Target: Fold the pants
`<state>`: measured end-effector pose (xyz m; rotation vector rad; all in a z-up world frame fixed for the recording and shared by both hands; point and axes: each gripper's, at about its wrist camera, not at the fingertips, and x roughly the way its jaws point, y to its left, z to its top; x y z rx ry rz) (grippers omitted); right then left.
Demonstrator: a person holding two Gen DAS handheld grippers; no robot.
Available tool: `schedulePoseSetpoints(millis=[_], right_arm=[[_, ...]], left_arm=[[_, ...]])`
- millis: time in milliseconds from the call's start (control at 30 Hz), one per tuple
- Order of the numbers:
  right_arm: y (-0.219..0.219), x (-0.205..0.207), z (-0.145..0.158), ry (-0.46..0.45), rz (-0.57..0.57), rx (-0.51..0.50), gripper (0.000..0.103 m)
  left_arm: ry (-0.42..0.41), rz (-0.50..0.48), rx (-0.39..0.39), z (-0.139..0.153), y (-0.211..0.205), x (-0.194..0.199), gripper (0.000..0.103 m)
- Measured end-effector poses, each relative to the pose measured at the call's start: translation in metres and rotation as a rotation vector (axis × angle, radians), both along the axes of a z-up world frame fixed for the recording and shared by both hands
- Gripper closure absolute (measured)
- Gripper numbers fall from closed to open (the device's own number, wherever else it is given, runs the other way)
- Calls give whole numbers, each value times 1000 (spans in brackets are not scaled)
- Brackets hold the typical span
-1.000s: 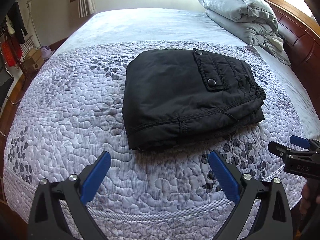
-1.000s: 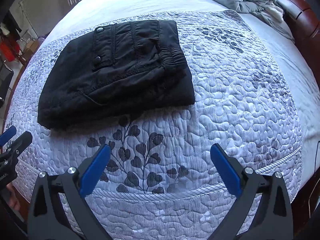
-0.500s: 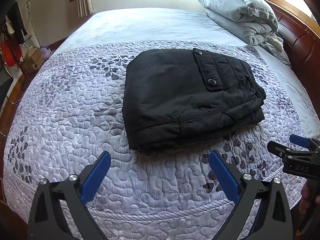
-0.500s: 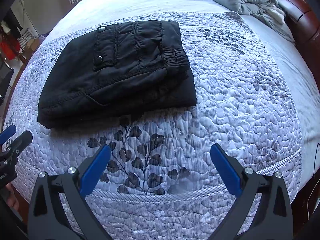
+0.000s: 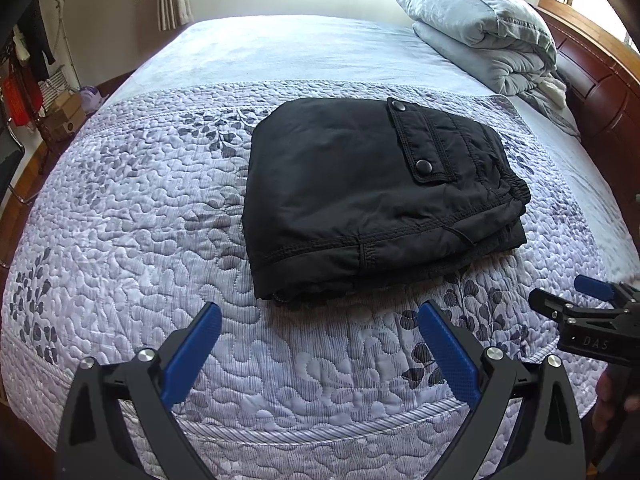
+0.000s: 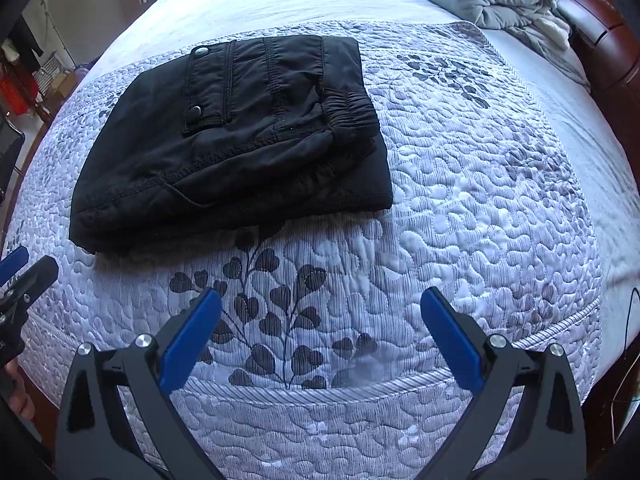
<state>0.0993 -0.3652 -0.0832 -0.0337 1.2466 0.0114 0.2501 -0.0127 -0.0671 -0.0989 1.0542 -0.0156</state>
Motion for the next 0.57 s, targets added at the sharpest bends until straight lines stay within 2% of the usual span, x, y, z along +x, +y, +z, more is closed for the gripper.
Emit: schedulePoseSetpoints(millis=[233, 333, 467, 567], right_arm=[[-2, 1, -3, 6, -3, 0, 3], [-2, 0, -3, 10, -5, 2, 3], [-3, 0, -3, 9, -9, 4, 3], [-3, 1, -2, 9, -9, 3, 3]], left_arm=[[-28, -3, 26, 3, -1, -1, 4], [-17, -14, 14, 2, -1, -1, 4], [14, -20, -42, -1, 1, 1, 4], [16, -13, -40, -2, 0, 0, 4]])
